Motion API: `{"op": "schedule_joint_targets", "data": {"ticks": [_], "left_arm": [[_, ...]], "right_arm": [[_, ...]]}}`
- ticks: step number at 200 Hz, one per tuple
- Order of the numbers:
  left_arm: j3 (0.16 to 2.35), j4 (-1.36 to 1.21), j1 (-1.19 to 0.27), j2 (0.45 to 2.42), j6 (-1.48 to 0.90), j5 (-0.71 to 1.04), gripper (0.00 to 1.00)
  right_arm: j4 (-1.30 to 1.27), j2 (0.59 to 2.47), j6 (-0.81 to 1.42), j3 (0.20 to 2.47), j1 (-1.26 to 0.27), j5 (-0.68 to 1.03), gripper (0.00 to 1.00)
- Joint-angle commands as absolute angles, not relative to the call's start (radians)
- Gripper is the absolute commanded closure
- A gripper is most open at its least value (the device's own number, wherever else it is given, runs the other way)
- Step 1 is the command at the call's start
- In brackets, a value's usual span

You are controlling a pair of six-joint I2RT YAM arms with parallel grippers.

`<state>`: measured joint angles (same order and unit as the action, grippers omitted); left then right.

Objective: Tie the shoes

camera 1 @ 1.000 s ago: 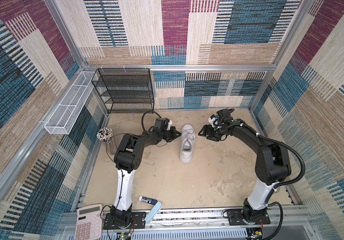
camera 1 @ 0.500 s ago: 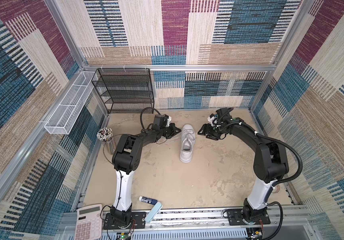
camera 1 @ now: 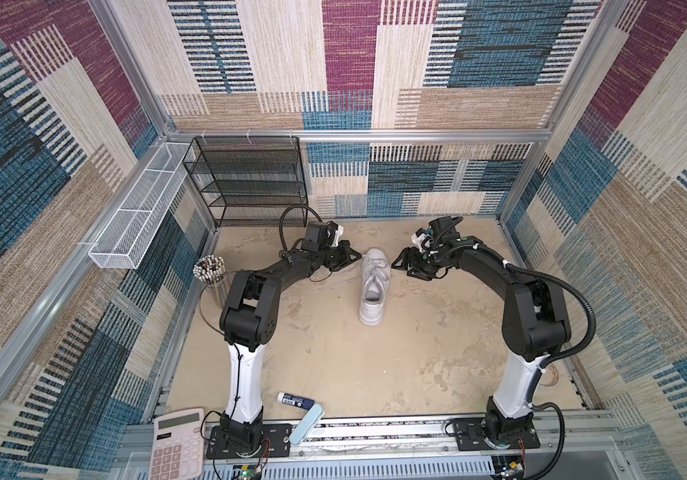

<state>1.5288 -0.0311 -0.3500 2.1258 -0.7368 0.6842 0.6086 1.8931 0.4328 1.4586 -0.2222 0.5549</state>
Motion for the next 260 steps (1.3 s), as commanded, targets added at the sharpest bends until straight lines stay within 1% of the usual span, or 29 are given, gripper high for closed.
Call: {"op": "schedule_joint_targets", "data": {"ticks": [1,77,105,123,142,176,185,190,195,231,260], "left_arm": [[1.542,-0.015,-0.351,2.112,-0.715,0.722,1.00],[1.577,0.032,-0.383,2.112,-0.699,0.761,1.00],[1.603,0.043,-0.406,2.115,-0.702,0.765,1.00],[1.621,0.076,-0.418,2.122,-0.688,0.768,1.00],[1.627,0.102,-0.430,2.124,-0.674,0.770,1.00],[1.686,0.224,-0.417,2.117,-0.612,0.729,1.00],[1.703,0.241,-0.401,2.121,-0.615,0.730,0.84],[1.706,0.241,-0.389,2.123,-0.623,0.733,0.80],[1.703,0.232,-0.378,2.124,-0.635,0.728,0.77],[1.659,0.157,-0.329,2.129,-0.636,0.721,0.76],[1.650,0.206,-0.327,2.152,-0.551,0.678,0.76]], "right_arm": [[0.560,1.894,0.449,1.456,-0.222,0.578,0.28],[0.478,1.933,0.515,1.436,-0.213,0.653,0.30],[0.429,1.928,0.545,1.392,-0.200,0.697,0.30],[0.379,1.924,0.591,1.344,-0.186,0.750,0.32],[0.312,1.916,0.643,1.283,-0.175,0.798,0.37],[0.308,1.914,0.635,1.272,-0.172,0.802,0.37],[0.317,1.914,0.630,1.275,-0.171,0.801,0.37],[0.322,1.912,0.625,1.277,-0.170,0.799,0.37],[0.328,1.909,0.621,1.277,-0.170,0.799,0.37],[0.378,1.895,0.582,1.272,-0.161,0.792,0.37],[0.389,1.878,0.579,1.266,-0.147,0.790,0.37]]}}
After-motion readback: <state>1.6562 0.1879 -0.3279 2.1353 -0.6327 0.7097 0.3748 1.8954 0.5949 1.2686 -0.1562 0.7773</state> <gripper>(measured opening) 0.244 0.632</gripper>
